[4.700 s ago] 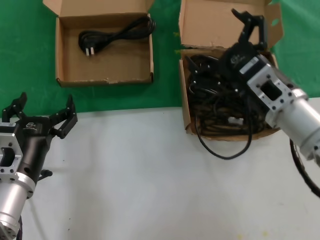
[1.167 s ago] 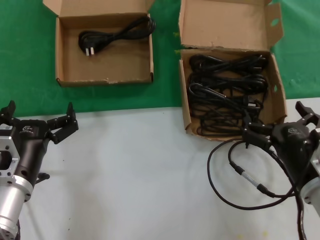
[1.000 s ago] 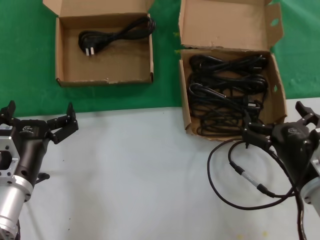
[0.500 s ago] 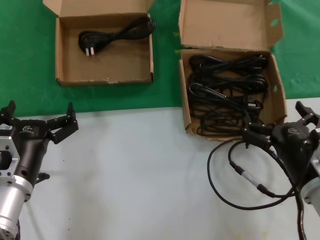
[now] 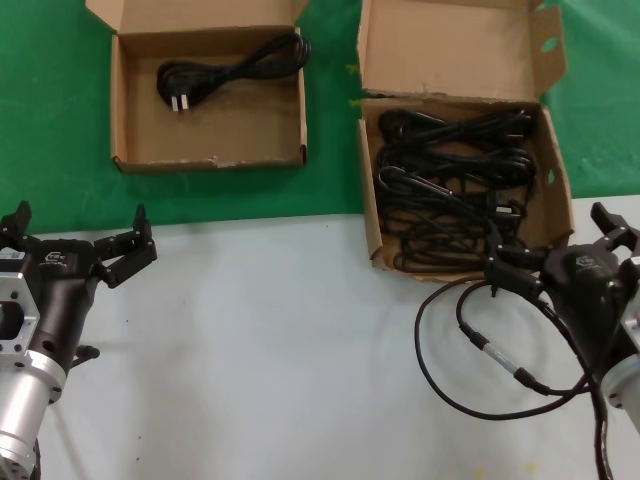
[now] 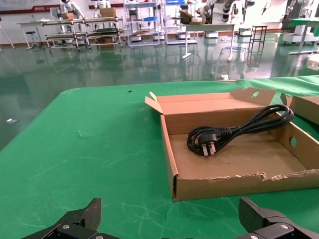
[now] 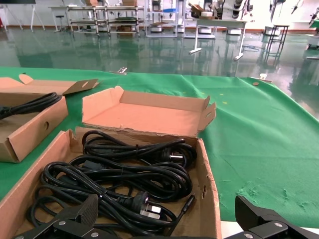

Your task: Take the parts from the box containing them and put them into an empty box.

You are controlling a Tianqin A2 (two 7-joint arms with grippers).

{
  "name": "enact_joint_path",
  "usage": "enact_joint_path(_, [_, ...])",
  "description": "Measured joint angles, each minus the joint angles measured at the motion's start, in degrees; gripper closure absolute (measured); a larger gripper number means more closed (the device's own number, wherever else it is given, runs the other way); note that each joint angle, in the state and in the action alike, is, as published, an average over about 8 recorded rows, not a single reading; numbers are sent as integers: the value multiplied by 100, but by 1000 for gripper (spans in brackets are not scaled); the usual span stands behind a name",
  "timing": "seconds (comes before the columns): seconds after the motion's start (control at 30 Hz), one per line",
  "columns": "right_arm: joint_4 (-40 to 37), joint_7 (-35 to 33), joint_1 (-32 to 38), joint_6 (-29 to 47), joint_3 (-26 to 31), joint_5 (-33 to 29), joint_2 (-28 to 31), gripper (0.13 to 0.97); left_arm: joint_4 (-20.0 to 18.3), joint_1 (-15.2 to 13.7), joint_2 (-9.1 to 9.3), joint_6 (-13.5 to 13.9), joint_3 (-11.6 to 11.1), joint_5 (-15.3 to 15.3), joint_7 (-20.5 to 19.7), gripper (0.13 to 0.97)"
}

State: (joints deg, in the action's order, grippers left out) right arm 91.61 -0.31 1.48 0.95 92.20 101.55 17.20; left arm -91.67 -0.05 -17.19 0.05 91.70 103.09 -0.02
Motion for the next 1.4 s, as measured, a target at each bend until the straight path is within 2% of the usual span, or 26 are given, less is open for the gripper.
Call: enact_joint_path(1.4, [0,0,0,0,0,0,0,129,0,0,0,0,0,0,0,132])
